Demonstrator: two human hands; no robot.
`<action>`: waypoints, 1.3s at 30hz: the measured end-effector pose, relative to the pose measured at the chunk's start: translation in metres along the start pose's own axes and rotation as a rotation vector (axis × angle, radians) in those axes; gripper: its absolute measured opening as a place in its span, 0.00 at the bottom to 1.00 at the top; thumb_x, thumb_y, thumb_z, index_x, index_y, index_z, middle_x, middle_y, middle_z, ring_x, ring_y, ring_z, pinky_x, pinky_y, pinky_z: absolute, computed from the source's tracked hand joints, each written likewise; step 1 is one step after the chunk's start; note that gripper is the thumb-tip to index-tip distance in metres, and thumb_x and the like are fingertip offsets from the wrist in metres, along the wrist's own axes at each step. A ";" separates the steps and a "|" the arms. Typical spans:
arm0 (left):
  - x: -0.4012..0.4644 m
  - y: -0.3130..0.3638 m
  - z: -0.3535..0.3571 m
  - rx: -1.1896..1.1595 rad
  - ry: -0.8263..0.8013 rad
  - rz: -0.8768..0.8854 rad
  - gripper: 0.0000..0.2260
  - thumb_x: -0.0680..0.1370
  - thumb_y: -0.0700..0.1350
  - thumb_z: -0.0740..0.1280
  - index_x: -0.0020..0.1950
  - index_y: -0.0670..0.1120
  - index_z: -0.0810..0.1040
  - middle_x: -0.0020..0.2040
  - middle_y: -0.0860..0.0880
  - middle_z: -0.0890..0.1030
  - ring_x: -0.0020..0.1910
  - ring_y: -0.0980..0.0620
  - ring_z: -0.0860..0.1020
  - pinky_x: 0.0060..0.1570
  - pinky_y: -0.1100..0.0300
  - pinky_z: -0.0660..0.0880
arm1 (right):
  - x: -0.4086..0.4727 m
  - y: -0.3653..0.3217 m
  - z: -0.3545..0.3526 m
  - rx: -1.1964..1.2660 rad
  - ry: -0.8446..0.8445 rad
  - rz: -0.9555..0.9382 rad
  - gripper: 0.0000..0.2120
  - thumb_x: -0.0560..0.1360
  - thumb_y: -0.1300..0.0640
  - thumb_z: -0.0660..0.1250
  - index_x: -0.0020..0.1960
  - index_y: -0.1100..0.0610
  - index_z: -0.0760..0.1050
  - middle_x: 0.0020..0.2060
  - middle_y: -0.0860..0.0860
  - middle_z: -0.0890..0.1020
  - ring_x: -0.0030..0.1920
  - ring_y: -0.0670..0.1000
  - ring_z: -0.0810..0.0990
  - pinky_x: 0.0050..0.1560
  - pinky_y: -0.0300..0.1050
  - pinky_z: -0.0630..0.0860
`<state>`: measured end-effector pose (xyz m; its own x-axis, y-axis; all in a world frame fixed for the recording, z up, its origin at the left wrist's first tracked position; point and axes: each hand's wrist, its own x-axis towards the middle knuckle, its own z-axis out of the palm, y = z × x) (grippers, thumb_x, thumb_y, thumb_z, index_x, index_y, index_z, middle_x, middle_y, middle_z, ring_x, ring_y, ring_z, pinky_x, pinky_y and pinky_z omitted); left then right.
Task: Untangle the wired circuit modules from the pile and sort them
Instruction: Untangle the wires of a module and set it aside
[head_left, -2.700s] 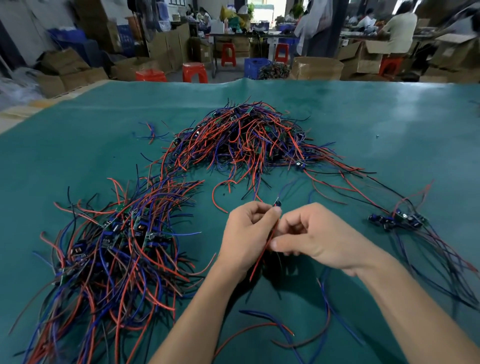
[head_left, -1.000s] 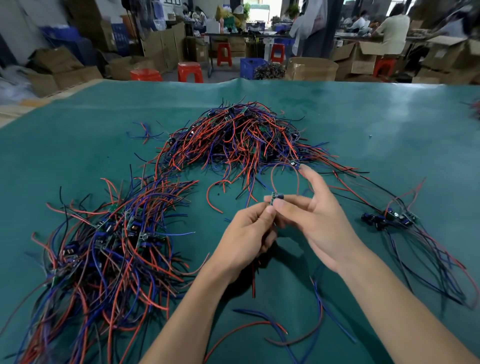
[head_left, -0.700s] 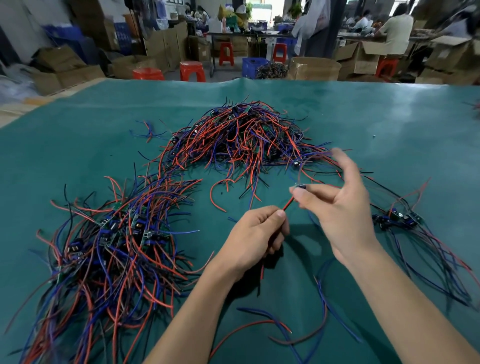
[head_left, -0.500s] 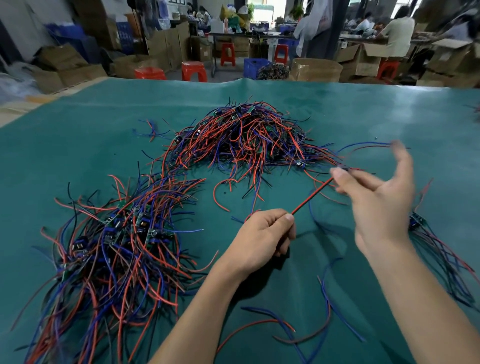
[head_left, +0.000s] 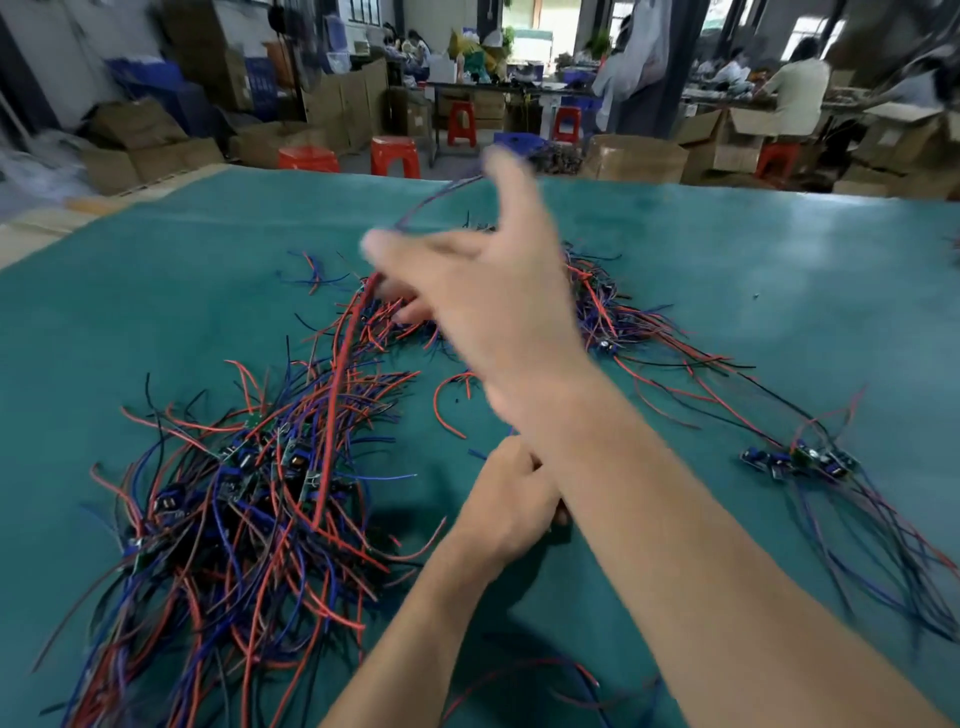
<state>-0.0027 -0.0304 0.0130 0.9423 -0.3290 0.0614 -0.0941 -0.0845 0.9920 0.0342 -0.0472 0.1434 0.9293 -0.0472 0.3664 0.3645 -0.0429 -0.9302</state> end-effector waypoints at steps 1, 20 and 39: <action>0.000 -0.001 -0.001 -0.002 0.017 0.000 0.17 0.77 0.36 0.64 0.34 0.56 0.77 0.31 0.66 0.79 0.39 0.66 0.77 0.41 0.72 0.74 | 0.003 0.009 0.012 -0.136 -0.130 0.057 0.55 0.68 0.48 0.80 0.83 0.50 0.48 0.49 0.57 0.87 0.48 0.58 0.87 0.59 0.63 0.80; 0.007 -0.003 0.001 0.013 -0.060 -0.019 0.13 0.82 0.42 0.60 0.40 0.46 0.80 0.25 0.52 0.76 0.25 0.54 0.71 0.26 0.65 0.67 | 0.046 0.128 -0.173 -1.368 -0.112 0.311 0.18 0.79 0.52 0.69 0.68 0.49 0.74 0.65 0.55 0.79 0.66 0.62 0.76 0.64 0.55 0.75; 0.011 -0.007 0.000 -0.223 0.071 0.002 0.12 0.84 0.45 0.63 0.49 0.40 0.81 0.37 0.45 0.82 0.35 0.49 0.79 0.30 0.61 0.74 | -0.065 0.085 -0.123 0.382 0.125 0.633 0.03 0.75 0.67 0.71 0.49 0.64 0.81 0.37 0.56 0.85 0.33 0.50 0.84 0.34 0.40 0.81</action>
<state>0.0085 -0.0337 0.0069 0.9631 -0.2616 0.0630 -0.0298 0.1290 0.9912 -0.0028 -0.1704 0.0436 0.9630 -0.0620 -0.2624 -0.2205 0.3785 -0.8989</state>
